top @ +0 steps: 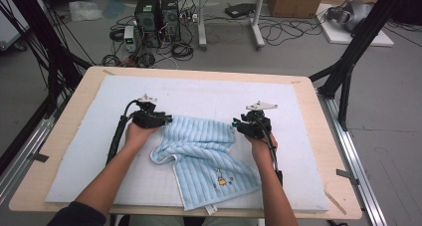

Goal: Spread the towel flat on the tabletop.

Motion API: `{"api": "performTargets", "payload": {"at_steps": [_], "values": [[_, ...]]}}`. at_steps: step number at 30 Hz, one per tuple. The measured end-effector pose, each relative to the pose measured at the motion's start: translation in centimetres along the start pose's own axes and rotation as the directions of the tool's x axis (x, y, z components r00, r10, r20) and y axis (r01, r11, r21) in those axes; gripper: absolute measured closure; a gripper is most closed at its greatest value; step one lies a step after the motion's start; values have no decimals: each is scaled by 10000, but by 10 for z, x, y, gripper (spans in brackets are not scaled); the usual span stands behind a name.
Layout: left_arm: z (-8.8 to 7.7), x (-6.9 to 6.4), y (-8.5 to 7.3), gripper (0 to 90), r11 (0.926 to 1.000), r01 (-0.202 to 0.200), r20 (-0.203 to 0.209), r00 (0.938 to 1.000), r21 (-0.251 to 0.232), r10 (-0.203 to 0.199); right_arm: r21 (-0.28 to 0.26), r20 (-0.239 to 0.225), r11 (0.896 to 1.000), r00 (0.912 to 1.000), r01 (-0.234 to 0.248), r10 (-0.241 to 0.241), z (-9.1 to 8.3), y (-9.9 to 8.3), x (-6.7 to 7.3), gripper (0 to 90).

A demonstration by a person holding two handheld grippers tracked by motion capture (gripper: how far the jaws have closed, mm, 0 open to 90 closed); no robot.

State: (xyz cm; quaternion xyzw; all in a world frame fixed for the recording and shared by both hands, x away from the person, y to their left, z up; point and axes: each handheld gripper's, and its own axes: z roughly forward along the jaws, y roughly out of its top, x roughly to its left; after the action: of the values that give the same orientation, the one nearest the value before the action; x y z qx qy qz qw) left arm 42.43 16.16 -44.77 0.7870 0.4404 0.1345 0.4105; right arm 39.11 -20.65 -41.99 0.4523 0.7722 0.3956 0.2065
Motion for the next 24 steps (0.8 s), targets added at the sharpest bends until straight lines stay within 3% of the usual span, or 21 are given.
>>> {"api": "performTargets", "payload": {"at_steps": [1, 2, 4, 8, 11, 13, 15, 19, 22, 24], "values": [[-1, -1, 0, 817, 9994, -352, -5, 9994, 29, 352, 111, 78, 9999, 10000, 19, -20, 4, -1, 0, 603], [-1, -1, 0, 867, 9993, -354, -30, 9994, 73, 355, 257, 122, 9997, 9999, 15, -18, 8, -2, 0, 602], [-4, 1, 1, 871, 9988, -478, -330, 9983, 96, 481, 563, 51, 9984, 10000, -1, -2, 16, -4, 1, 592], [-16, 13, 1, 874, 9990, -136, -886, 9960, -429, 97, 956, -539, 9951, 9984, 239, -187, 29, -7, 10, 538], [-21, 18, 1, 874, 9973, 83, -883, 9960, -730, -147, 1022, -906, 9911, 9930, 852, -761, 36, -5, 23, 527], [-24, 19, 1, 874, 9968, 125, -854, 9962, -787, -192, 1001, -1032, 9858, 9869, 1348, -1244, 39, -4, 31, 621], [-26, 20, 0, 872, 9959, 206, -771, 9966, -883, -274, 1075, -1249, 9819, 9820, 1557, -1420, 38, -4, 36, 729], [-26, 21, -5, 872, 9975, 182, -658, 9976, -676, -227, 1442, -1753, 9805, 9787, 1332, -1071, 38, 0, 34, 826], [-26, 20, -4, 872, 9970, 152, -691, 9974, -765, -206, 1423, -1459, 9706, 9740, 1943, -1736, 39, 3, 38, 843], [-26, 19, -3, 872, 9954, 105, -664, 9976, -955, -169, 1385, -1230, 9679, 9734, 2098, -1933, 39, 3, 40, 843]]}}
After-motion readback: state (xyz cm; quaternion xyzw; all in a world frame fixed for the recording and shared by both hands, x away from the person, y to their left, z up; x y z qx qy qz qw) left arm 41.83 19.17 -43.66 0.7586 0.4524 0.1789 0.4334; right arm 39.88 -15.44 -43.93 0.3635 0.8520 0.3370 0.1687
